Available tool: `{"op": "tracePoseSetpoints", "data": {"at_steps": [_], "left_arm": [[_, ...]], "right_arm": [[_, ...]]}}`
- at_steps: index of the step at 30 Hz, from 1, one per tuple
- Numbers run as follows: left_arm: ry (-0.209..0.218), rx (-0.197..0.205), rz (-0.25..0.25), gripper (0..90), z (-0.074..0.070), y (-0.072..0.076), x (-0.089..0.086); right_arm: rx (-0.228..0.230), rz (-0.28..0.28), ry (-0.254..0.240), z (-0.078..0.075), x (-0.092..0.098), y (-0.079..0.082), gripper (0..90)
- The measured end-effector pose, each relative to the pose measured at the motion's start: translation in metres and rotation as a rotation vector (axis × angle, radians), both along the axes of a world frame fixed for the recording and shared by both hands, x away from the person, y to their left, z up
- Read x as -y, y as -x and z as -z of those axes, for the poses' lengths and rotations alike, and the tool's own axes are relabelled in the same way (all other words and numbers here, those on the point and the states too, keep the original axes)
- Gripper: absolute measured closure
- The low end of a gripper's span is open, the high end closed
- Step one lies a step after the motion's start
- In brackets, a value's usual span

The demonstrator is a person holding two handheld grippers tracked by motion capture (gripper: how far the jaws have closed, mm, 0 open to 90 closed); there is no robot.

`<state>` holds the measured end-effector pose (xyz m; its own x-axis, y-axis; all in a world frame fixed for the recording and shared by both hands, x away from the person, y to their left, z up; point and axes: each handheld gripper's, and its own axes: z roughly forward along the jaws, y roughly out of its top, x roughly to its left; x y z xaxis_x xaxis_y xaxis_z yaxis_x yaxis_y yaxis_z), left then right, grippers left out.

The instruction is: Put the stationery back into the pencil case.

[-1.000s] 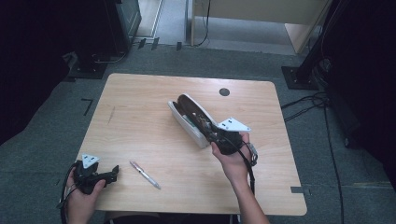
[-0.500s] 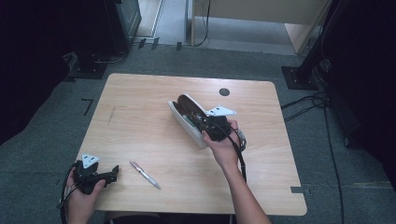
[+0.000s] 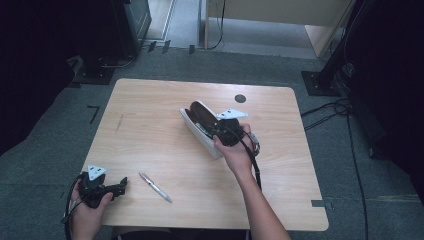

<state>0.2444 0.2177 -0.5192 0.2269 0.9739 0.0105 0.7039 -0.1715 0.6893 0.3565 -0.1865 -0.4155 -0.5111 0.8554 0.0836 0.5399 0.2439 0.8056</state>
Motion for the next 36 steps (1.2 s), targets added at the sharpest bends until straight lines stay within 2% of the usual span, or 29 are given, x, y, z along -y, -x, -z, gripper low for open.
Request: {"op": "tracePoseSetpoints", "data": {"at_steps": [7, 8, 15, 17, 18, 21, 22, 23, 24, 25, 29, 34, 36], "left_arm": [[0.001, 0.000, 0.000, 1.2, 0.000, 0.000, 0.000], [-0.001, 0.000, 0.000, 1.2, 0.000, 0.000, 0.000], [0.000, -0.001, 0.000, 1.2, 0.000, 0.000, 0.000], [0.000, 0.000, -0.001, 1.2, 0.000, 0.000, 0.000], [-0.001, -0.001, -0.001, 1.2, 0.000, 0.000, 0.000], [0.003, 0.000, -0.002, 1.2, 0.000, 0.000, 0.000], [0.003, 0.000, -0.002, 1.2, 0.000, 0.000, 0.000], [0.004, 0.001, -0.002, 1.2, 0.000, 0.000, 0.000], [0.002, -0.001, -0.002, 1.2, 0.000, 0.000, 0.000], [0.001, -0.001, -0.001, 1.2, 0.000, 0.000, 0.000], [0.001, -0.001, -0.001, 1.2, 0.000, 0.000, 0.000], [0.002, 0.000, -0.001, 1.2, 0.000, 0.000, 0.000], [0.001, -0.001, -0.001, 1.2, 0.000, 0.000, 0.000]], "right_arm": [[0.034, 0.004, -0.034, -0.008, 0.003, 0.009, 74.7], [0.053, 0.002, -0.044, -0.011, 0.004, 0.016, 73.6], [0.093, -0.034, -0.079, -0.013, 0.003, 0.049, 72.2], [0.097, -0.038, -0.081, -0.012, 0.003, 0.053, 72.0], [0.104, -0.050, -0.095, -0.009, 0.001, 0.064, 71.6], [0.113, -0.075, -0.096, -0.002, -0.005, 0.079, 70.9], [0.113, -0.075, -0.096, -0.002, -0.005, 0.079, 70.9], [0.116, -0.095, -0.097, 0.004, -0.009, 0.088, 70.6], [0.116, -0.095, -0.097, 0.004, -0.009, 0.088, 70.6], [0.107, -0.112, -0.103, 0.010, -0.015, 0.095, 70.4], [0.091, -0.142, -0.121, 0.020, -0.026, 0.107, 70.0], [0.074, -0.180, -0.127, 0.032, -0.041, 0.117, 69.9], [0.045, -0.216, -0.130, 0.046, -0.056, 0.125, 71.0]]}}
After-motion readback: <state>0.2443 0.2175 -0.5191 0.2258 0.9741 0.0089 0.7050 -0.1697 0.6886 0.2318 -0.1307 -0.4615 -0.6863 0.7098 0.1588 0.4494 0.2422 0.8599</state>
